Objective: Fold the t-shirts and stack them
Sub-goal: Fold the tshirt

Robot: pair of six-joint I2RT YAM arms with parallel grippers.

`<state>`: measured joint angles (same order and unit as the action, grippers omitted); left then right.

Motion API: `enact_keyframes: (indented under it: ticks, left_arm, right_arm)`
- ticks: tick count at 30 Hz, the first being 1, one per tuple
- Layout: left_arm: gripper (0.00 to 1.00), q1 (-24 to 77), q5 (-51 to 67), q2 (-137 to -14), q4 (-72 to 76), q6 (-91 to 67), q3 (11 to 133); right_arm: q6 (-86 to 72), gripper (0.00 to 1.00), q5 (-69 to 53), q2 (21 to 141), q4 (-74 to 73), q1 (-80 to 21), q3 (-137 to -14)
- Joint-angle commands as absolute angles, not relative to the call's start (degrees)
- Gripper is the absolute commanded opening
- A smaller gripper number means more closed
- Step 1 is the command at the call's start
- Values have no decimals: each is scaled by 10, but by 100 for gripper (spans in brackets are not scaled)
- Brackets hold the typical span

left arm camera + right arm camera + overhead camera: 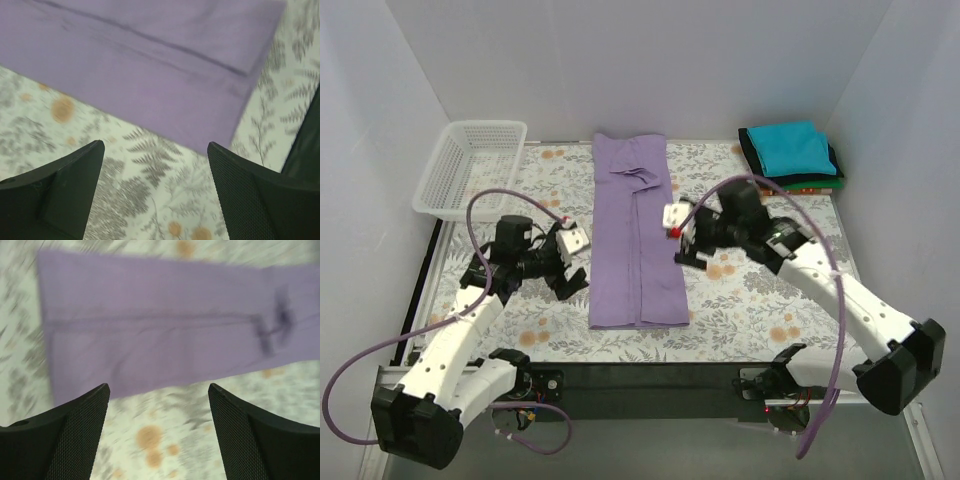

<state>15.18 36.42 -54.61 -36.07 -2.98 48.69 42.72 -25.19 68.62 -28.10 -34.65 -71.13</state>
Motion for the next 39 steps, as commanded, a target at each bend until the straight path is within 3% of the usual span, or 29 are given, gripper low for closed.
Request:
enact_keyframes:
  ticks: [1, 5, 12, 23, 29, 31, 36, 39]
  left_arm:
    - [83, 165, 368, -493, -444, 133, 410]
    - [79, 198, 390, -437, -454, 185, 324]
    - [67, 253, 385, -462, -365, 156, 236]
    - [65, 278, 377, -487, -307, 136, 214]
    - [65, 286, 367, -504, -291, 134, 212]
    - [64, 289, 360, -511, -281, 135, 210]
    - [62, 298, 345, -531, -277, 156, 206]
    - [56, 300, 334, -547, -263, 163, 202]
  right_arm:
    - [504, 85, -169, 680, -381, -415, -591]
    - [495, 81, -171, 664, -340, -456, -473]
    - [526, 70, -159, 671, -244, -497, -377]
    - [554, 62, -161, 699, -164, -535, -321]
    - [546, 52, -165, 726, -145, -548, -303]
    - [548, 47, -152, 736, -135, -548, -299]
    - [536, 14, -152, 763, -128, -548, -299]
    - [534, 3, -149, 766, -129, -547, -301]
